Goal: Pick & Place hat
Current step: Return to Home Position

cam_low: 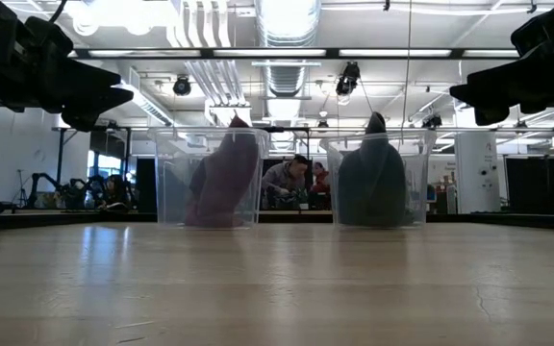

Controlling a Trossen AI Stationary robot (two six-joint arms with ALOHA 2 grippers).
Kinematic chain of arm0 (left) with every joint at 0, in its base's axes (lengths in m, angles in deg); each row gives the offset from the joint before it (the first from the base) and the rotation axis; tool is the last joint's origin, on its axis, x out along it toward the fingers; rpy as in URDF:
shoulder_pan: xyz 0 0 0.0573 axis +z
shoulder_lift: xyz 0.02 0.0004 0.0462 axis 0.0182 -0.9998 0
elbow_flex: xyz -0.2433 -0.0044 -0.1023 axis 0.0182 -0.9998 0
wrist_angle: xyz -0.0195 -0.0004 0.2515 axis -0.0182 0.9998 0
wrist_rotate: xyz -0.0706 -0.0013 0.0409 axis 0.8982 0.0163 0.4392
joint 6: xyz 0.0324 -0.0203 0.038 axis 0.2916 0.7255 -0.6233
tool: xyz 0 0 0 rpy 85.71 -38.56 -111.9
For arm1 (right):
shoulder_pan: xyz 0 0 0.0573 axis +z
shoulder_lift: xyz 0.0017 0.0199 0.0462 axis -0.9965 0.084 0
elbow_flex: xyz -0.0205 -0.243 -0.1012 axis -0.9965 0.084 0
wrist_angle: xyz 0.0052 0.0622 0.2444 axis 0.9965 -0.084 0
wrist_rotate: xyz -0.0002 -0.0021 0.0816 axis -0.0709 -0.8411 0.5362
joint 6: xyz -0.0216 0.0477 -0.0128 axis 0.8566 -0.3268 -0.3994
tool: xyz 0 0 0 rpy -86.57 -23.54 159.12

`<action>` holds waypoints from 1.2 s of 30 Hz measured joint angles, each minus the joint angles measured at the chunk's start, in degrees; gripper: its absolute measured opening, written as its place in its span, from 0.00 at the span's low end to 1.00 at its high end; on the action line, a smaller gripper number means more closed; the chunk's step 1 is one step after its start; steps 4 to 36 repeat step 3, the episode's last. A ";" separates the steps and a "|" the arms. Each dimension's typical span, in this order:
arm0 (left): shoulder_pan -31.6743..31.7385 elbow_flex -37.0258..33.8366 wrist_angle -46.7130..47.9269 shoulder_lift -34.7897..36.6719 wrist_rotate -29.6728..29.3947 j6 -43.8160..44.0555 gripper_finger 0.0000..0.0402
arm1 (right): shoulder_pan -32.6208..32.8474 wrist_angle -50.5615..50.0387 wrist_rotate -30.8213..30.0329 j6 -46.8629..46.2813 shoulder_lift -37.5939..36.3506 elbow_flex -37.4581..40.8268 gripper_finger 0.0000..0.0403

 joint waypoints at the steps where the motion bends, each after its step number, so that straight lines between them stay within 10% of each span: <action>1: -0.01 0.00 0.00 0.00 0.00 0.01 0.50 | 0.00 0.00 0.00 -0.01 0.00 0.00 0.45; 36: 0.00 0.00 0.01 0.00 0.00 -0.01 0.50 | 0.00 0.00 -0.01 0.00 0.00 0.00 0.45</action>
